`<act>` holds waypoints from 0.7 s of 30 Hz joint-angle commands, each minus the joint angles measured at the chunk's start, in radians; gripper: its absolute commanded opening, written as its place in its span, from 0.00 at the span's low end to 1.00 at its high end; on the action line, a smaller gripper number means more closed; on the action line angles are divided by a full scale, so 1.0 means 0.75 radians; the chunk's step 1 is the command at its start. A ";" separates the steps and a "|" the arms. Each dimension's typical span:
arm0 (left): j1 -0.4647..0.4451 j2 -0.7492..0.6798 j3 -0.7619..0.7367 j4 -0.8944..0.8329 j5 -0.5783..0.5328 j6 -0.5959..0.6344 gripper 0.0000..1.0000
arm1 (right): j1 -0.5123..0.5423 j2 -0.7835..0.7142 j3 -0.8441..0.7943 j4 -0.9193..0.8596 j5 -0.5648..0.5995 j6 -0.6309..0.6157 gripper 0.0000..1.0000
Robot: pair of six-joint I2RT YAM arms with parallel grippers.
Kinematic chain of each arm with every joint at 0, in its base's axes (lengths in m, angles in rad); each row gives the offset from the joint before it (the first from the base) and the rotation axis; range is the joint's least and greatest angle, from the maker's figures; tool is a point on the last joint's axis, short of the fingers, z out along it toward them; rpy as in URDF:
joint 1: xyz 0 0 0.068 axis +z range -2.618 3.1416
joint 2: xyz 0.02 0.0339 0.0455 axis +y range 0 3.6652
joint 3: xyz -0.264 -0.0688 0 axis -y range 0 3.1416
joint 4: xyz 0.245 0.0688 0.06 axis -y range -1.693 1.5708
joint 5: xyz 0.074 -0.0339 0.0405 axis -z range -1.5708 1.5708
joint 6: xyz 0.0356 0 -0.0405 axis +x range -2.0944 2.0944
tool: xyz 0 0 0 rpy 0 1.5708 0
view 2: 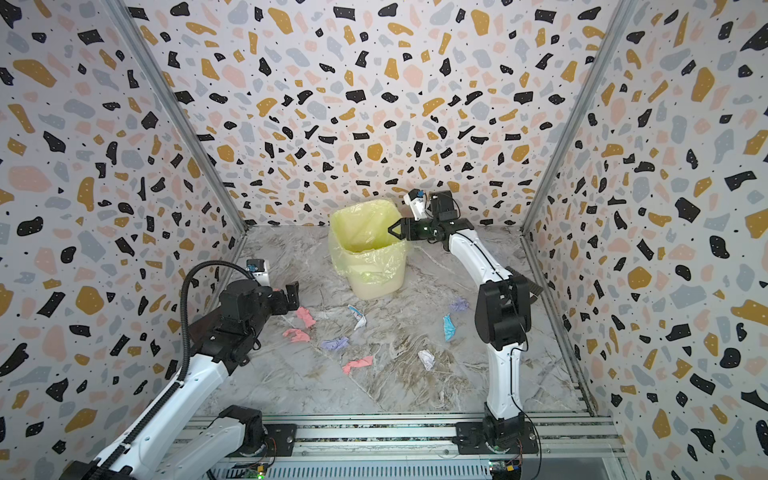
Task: Sweep away the paper scraps from the table
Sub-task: 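Grip the bin rim with the right gripper and drag it toward the table center, then release the bin and move the right gripper back toward the brush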
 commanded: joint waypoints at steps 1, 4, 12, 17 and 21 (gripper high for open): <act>-0.006 -0.044 -0.022 -0.027 -0.014 -0.024 0.99 | 0.043 0.043 0.029 -0.060 0.004 0.005 0.59; -0.006 -0.070 -0.037 -0.040 -0.016 -0.031 1.00 | 0.065 0.064 0.057 -0.060 0.003 0.018 0.59; -0.006 -0.103 -0.052 -0.067 -0.020 -0.038 1.00 | 0.121 0.124 0.146 -0.103 -0.004 0.022 0.60; -0.007 -0.114 -0.058 -0.077 -0.022 -0.040 1.00 | 0.129 0.128 0.147 -0.104 0.013 0.030 0.61; -0.006 -0.121 -0.059 -0.082 -0.027 -0.039 1.00 | 0.123 0.122 0.152 -0.105 0.025 0.031 0.66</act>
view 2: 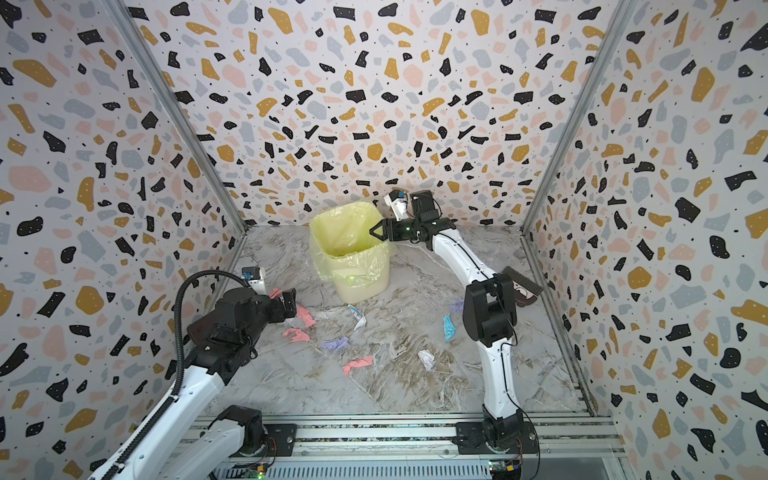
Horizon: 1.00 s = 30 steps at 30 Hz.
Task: Sweep away the paper scraps from the table
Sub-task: 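Release the bin and move the right gripper back toward the brush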
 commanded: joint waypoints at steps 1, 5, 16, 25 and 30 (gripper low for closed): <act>-0.007 -0.019 -0.009 0.004 -0.017 -0.006 1.00 | 0.014 0.018 0.014 -0.091 0.023 -0.013 0.68; -0.006 -0.021 -0.004 0.000 -0.018 -0.008 0.99 | -0.008 -0.011 0.017 -0.071 0.021 0.005 0.80; -0.007 -0.031 0.028 -0.023 -0.044 0.007 1.00 | -0.064 -0.142 0.010 -0.038 -0.037 0.064 0.99; -0.007 -0.041 0.034 -0.025 -0.042 0.004 1.00 | -0.092 -0.270 -0.006 -0.069 -0.008 0.077 0.99; -0.006 -0.042 0.045 -0.034 -0.041 0.006 1.00 | -0.111 -0.335 -0.003 -0.143 0.117 0.064 0.99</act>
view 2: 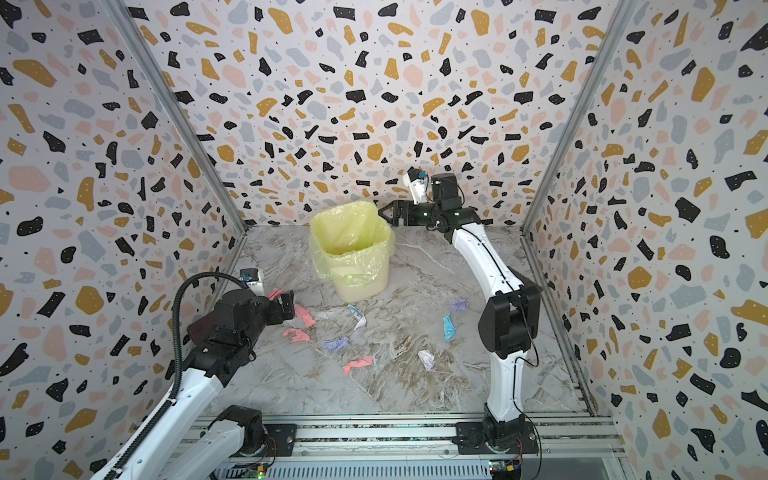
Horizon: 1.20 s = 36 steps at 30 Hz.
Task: Sweep away the paper scraps from the table
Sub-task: 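Release the bin and move the right gripper back toward the brush, then lower the right gripper and grasp the dark brown brush handle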
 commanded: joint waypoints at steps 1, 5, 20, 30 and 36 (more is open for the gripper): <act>-0.008 -0.017 0.047 0.007 -0.011 0.005 0.99 | -0.020 -0.104 -0.014 -0.084 0.128 -0.009 0.99; -0.008 -0.014 0.045 -0.008 -0.009 0.008 1.00 | -0.036 -0.267 -0.179 -0.112 0.354 -0.016 0.99; -0.027 0.034 -0.025 -0.010 0.106 -0.061 1.00 | -0.218 -0.786 -0.886 -0.339 0.888 0.040 0.99; -0.040 0.001 -0.072 -0.020 0.131 -0.079 1.00 | -0.453 -0.754 -1.107 -0.333 0.882 0.181 0.99; -0.089 0.008 -0.081 -0.017 0.121 -0.090 1.00 | -0.596 -0.632 -1.166 -0.324 0.863 0.199 0.97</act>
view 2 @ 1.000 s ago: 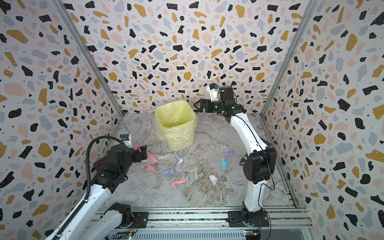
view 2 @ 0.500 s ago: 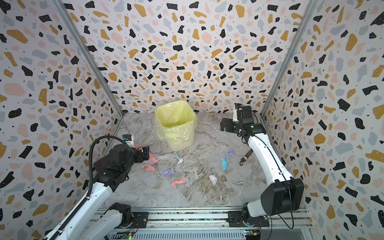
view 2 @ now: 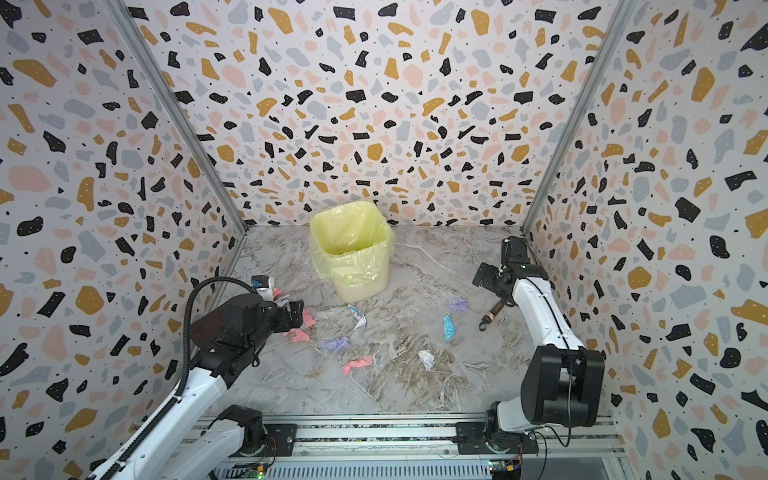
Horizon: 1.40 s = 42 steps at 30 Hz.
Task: Sweep away the paper scraps from the table
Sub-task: 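Lower the right gripper and grasp the dark brown brush handle, then lift the brush with the right gripper while the left gripper reaches toward it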
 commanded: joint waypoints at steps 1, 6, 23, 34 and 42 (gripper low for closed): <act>-0.026 -0.007 -0.016 0.010 0.012 -0.017 1.00 | -0.062 0.051 -0.037 0.003 -0.025 0.036 0.94; -0.032 -0.002 -0.011 0.006 0.009 -0.017 1.00 | -0.123 0.115 -0.106 0.062 -0.071 0.066 0.86; -0.045 0.012 -0.009 -0.004 0.003 -0.017 1.00 | -0.169 0.402 -0.052 0.161 -0.098 0.196 0.56; -0.049 0.014 0.006 -0.019 0.006 -0.019 1.00 | -0.170 0.482 -0.096 0.207 -0.099 0.204 0.24; -0.053 -0.019 0.053 -0.070 0.003 -0.033 1.00 | -0.169 0.454 -0.108 0.218 -0.091 0.178 0.00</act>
